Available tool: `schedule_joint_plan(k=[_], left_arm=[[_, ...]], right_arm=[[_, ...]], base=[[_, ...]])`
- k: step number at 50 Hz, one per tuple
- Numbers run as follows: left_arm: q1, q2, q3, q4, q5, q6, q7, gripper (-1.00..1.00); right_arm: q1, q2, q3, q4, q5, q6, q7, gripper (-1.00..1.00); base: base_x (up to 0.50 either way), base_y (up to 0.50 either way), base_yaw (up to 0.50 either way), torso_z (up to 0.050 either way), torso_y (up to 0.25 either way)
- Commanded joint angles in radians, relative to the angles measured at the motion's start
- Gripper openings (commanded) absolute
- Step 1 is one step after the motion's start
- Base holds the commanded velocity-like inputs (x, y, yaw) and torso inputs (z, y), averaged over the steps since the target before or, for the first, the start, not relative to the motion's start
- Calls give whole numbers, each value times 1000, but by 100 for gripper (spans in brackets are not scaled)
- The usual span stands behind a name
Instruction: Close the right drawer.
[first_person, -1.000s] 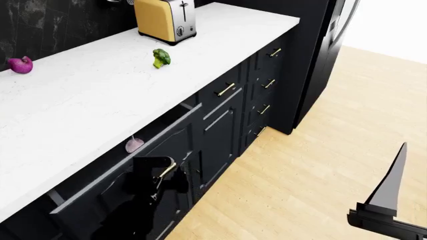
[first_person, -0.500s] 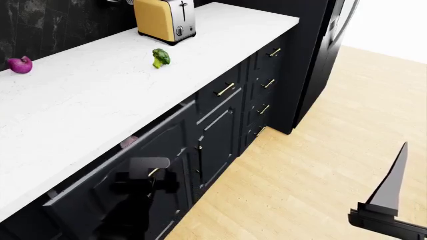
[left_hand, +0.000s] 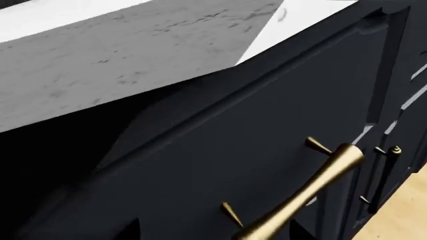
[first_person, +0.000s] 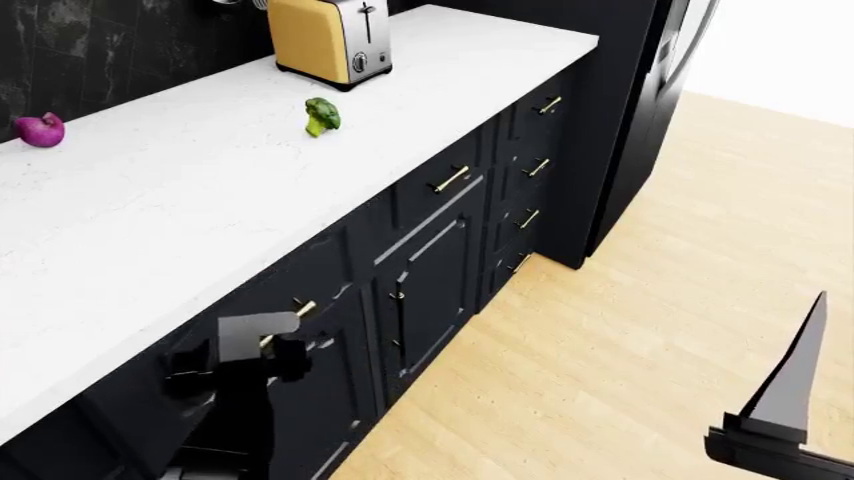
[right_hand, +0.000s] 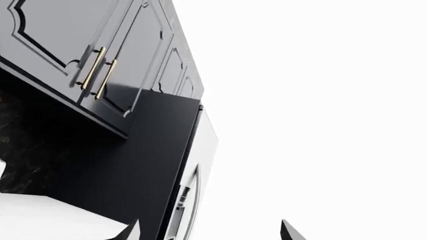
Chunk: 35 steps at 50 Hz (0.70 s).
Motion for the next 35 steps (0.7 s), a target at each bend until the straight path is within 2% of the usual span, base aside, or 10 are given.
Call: schedule_joint_plan(k=[1,6,10,15,18,24,35], left_arm=[[20,-20,-310,-25,219,-47,-45,100],[28,-30,-427,-25,328,-92,-147,100],[32,-36,-463,-25,440,-166,-261,100],[34,-28,-450,-25,544,-295,-207,100],[38,-30,-484,-25,554,-331,-191,100],[43,-43,-530,-25,590,-399,-244,100],[59,-41,-587,-25,599,-452,-178,100]], right_arm=[[-105,10,89,0,-25,-20,0,100],[-93,11,83,0,-19,-20,0,100],[-47,8,41,0,-14,-14,0,100],[-30,18,37,0,-2,-18,0,100],[-19,24,33,0,5,-18,1,100],[-3,29,27,0,15,-19,1,100],[48,26,-24,0,12,-9,1,100]], base=[[0,0,0,0,0],[0,0,0,0,0],[0,0,0,0,0],[0,0,0,0,0],[0,0,0,0,0],[0,0,0,0,0],[0,0,0,0,0]])
